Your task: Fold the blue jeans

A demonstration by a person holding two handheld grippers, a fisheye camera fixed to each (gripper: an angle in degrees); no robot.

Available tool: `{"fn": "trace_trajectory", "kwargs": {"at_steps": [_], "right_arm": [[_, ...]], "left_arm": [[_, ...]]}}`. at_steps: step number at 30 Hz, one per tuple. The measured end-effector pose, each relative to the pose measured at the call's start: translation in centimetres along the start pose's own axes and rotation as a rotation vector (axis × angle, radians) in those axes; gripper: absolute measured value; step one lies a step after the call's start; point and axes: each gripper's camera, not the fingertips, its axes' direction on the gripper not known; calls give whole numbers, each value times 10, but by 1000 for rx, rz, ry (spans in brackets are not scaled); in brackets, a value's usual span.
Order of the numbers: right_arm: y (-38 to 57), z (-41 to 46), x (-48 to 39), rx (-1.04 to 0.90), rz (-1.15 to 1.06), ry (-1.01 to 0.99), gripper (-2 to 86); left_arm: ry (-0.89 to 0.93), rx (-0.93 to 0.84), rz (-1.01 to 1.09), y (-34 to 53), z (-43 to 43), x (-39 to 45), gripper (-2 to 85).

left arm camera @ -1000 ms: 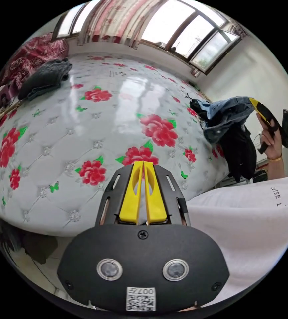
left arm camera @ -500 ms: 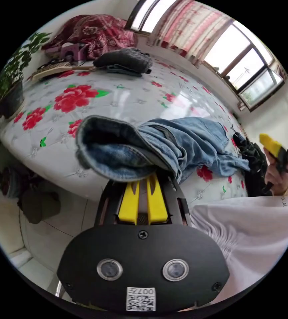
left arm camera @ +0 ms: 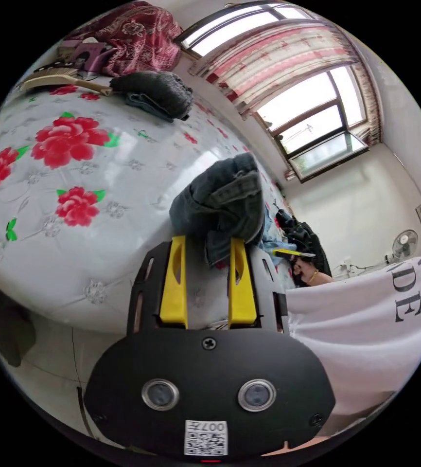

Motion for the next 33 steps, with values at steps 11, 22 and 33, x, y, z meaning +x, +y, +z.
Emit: {"fn": "trace_trajectory", "kwargs": {"at_steps": [11,22,33], "right_arm": [[-34,38,-48,-280,-178,-53,2],[-89,-57,16,28,-118,-382,56],[-253,-42,192,170,170,40,129]], "left_arm": [[96,-74,-3,-61,0,-10,158],[-138,-51,-113,-90,-16,-4,144],[-299,-23,-321,-92,-19,30,159]]}}
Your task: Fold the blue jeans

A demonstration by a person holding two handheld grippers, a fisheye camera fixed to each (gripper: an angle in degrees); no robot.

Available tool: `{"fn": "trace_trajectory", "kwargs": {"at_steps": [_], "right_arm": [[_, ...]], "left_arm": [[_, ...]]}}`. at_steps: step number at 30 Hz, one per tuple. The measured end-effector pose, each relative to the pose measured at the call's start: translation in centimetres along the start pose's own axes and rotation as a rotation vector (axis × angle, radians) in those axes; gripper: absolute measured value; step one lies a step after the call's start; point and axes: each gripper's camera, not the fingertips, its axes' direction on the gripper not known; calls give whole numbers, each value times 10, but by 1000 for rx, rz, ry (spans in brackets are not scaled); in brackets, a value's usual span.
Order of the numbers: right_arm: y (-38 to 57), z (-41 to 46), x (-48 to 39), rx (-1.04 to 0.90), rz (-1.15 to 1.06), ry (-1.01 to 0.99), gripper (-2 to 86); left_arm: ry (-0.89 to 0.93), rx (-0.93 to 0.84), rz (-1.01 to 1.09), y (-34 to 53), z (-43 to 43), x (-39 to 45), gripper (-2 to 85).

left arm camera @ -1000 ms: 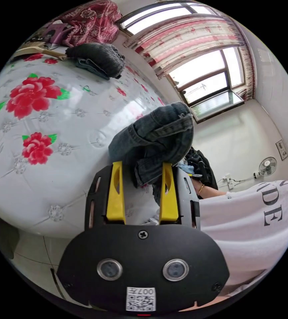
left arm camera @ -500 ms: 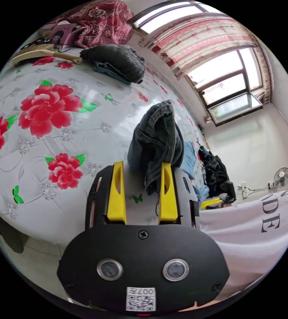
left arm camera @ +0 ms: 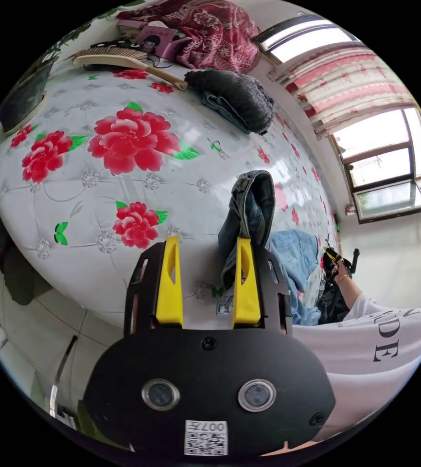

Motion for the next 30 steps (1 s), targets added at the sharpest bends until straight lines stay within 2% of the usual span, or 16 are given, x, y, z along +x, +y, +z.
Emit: {"fn": "trace_trajectory", "kwargs": {"at_steps": [5,7,9,11,14,15,16,18,20,21,24,25,28,30], "right_arm": [[-47,41,34,-122,-16,22,112],[-52,59,45,-213,0,-77,73],[-50,54,47,-211,0,-178,41],[-46,39,47,-210,-20,-170,22],[-18,-49,59,67,-101,-294,10],[6,-98,71,228,-93,-337,7],[36,-144,81,368,-76,-307,5],[87,-199,98,530,-15,-243,3],[137,-227,120,604,101,-229,1],[165,-228,133,590,178,-212,1],[208,-194,151,289,334,-154,0],[223,-186,146,238,325,-153,0],[243,-189,121,224,236,-225,1],[249,-201,107,262,183,-246,1]], "left_arm": [[14,23,-73,-3,11,17,170],[15,24,-83,-4,15,25,172],[-21,47,-51,-5,14,38,172],[-59,58,-19,-6,10,46,171],[-86,30,4,-3,8,47,169],[-85,32,1,0,6,46,166],[-81,34,-2,3,6,45,165],[-76,52,-16,13,6,39,162],[-67,46,-20,19,13,33,166],[-39,32,-31,20,20,28,169],[73,-1,-45,18,42,21,189],[82,-9,-39,16,46,21,191],[31,-39,16,6,63,22,188],[-34,-81,20,-6,84,20,129]]}}
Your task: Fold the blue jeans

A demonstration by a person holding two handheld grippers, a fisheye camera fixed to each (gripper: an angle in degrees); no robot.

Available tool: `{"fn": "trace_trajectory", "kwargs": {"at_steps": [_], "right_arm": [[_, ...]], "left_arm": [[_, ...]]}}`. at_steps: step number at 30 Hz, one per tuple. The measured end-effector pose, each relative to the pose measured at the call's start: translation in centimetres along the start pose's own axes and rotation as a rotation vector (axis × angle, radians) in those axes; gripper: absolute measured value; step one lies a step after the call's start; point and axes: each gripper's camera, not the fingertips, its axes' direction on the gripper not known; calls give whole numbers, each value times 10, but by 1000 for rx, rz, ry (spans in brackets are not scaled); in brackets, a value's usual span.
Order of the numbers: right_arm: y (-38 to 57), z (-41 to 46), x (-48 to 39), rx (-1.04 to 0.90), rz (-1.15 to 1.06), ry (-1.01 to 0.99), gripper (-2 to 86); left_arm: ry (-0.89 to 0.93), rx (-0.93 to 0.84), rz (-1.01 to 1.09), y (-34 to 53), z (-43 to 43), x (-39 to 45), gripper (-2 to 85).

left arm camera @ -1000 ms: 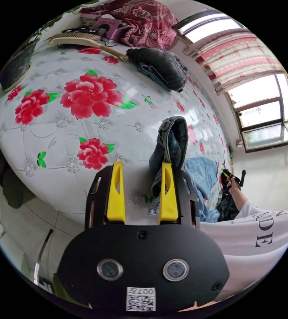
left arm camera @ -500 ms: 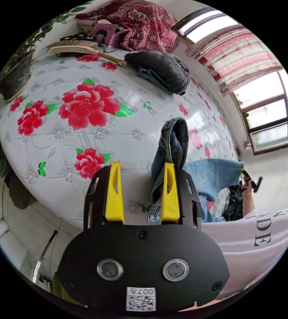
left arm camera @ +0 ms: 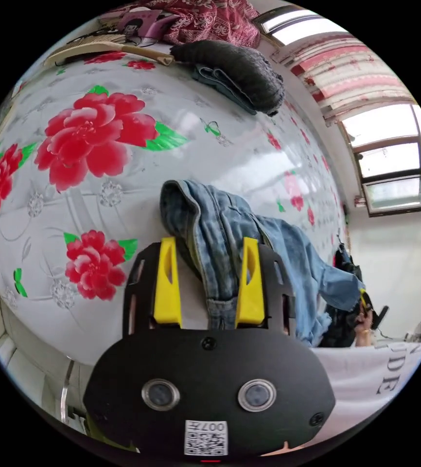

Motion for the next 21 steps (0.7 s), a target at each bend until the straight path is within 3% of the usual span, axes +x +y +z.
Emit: {"fn": "trace_trajectory", "kwargs": {"at_steps": [4,9,12,18,21], "right_arm": [[-8,-39,-30,49,-112,-78,1],[8,-160,-54,303,-307,-46,1],[40,-233,-48,486,-278,-11,1],[74,-264,-12,590,-63,45,1],[54,-241,-3,567,-34,10,2]], "left_arm": [[29,-24,9,-10,10,9,49],[362,323,191,40,-90,26,39],[529,531,314,87,-170,25,37],[554,976,458,139,-275,42,37],[413,1087,419,126,-282,63,39]]}}
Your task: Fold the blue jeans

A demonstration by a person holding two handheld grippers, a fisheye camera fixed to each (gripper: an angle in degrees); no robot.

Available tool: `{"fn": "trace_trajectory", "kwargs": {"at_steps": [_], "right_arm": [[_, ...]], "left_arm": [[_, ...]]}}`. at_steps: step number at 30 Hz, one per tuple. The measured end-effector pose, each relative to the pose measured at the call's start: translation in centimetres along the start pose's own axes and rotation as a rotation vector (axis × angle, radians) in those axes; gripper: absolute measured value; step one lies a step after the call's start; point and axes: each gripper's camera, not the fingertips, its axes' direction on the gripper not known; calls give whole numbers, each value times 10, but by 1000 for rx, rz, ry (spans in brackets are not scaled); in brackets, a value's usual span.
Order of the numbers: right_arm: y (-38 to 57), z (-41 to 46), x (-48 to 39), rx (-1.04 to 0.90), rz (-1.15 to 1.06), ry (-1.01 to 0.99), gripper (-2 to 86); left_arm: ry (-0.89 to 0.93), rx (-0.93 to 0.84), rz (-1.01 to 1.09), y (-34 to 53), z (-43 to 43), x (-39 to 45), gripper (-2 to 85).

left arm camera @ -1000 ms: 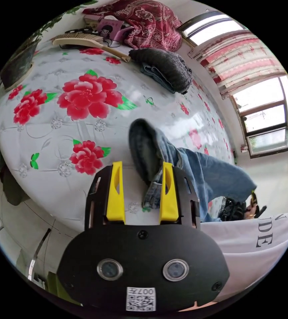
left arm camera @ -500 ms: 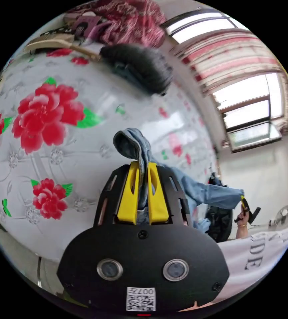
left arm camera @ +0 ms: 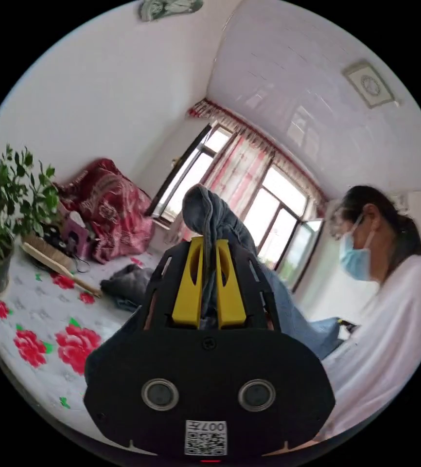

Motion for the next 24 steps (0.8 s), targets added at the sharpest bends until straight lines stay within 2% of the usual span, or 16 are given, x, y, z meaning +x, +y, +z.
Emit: {"fn": "trace_trajectory", "kwargs": {"at_steps": [1,3,5,8,9,10,11,14,18,20,24], "right_arm": [[-8,19,3,-21,10,-9,2],[-23,53,5,-16,28,-41,3],[-39,89,2,-3,33,-56,5],[-44,167,-9,-111,-1,90,12],[-37,199,-6,-219,28,130,16],[-23,224,-1,-330,62,145,20],[-15,232,0,-368,68,148,25],[45,254,-3,-521,34,105,47],[153,247,-13,-759,6,28,76],[187,233,-15,-833,-11,54,86],[222,197,-1,-888,-23,240,104]], "left_arm": [[-49,-17,34,-2,11,2,39],[-275,-135,147,2,82,-1,45],[-386,-268,187,15,153,-22,54],[-520,-579,5,58,253,-88,76],[-593,-692,-39,74,274,-105,73],[-645,-721,-34,82,278,-108,72],[-715,-743,-2,96,279,-110,73],[-695,-786,53,129,255,-105,77],[-698,-861,-21,174,181,-107,81],[-734,-897,-64,187,149,-109,86],[-812,-953,-176,198,104,-126,111]]}}
